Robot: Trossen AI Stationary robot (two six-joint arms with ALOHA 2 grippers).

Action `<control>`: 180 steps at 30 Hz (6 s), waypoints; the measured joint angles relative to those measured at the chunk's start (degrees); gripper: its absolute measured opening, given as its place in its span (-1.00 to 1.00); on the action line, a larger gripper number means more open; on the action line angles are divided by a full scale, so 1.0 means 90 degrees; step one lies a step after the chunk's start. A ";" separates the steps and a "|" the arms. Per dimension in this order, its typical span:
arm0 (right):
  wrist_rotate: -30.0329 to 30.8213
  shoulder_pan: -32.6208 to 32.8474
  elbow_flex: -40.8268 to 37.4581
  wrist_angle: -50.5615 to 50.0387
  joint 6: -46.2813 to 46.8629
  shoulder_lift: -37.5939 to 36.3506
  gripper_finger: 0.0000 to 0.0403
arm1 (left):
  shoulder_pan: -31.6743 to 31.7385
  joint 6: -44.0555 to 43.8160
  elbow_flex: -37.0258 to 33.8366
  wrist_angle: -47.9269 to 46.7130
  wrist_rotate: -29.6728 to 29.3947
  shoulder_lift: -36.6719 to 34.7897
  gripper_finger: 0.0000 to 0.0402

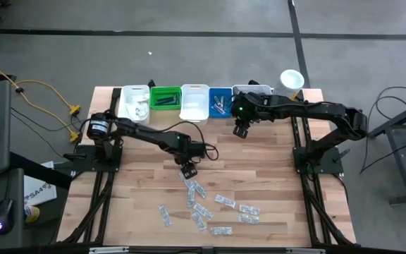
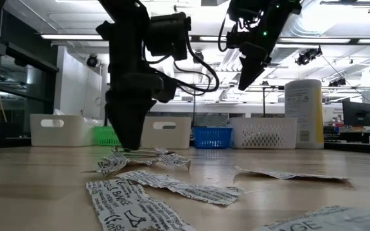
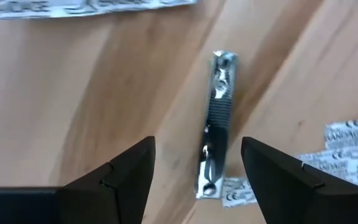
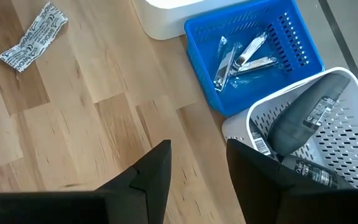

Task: Pick & Place Travel size toiletries
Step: Put the silver nail cutter into the blue bin, then put the white bandage into the middle white bin

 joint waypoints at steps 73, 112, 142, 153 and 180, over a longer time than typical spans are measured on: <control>-0.0458 0.2195 -0.4915 0.7612 0.0523 -0.0896 0.29 | 0.0410 0.4161 -0.0007 0.4365 -0.0717 0.0153 -0.74; -0.0391 0.2189 -0.4915 0.8062 0.0477 -0.0903 -0.80 | 0.0409 0.4192 0.0003 0.4215 -0.0664 0.0071 -0.17; 0.1190 -0.0611 -0.2522 0.7993 0.0304 0.1146 -0.80 | 0.1230 0.3577 -0.3771 0.4532 -0.2989 -0.4248 -0.09; 0.1166 -0.0889 -0.1820 0.6777 0.0526 0.1580 -0.21 | 0.1665 0.3570 -0.3963 0.4510 -0.2570 -0.4476 -0.09; -0.1314 -0.0580 -0.1829 0.3642 -0.0170 -0.0519 -0.01 | 0.1661 0.3045 -0.3945 0.5033 -0.1908 -0.3819 -0.09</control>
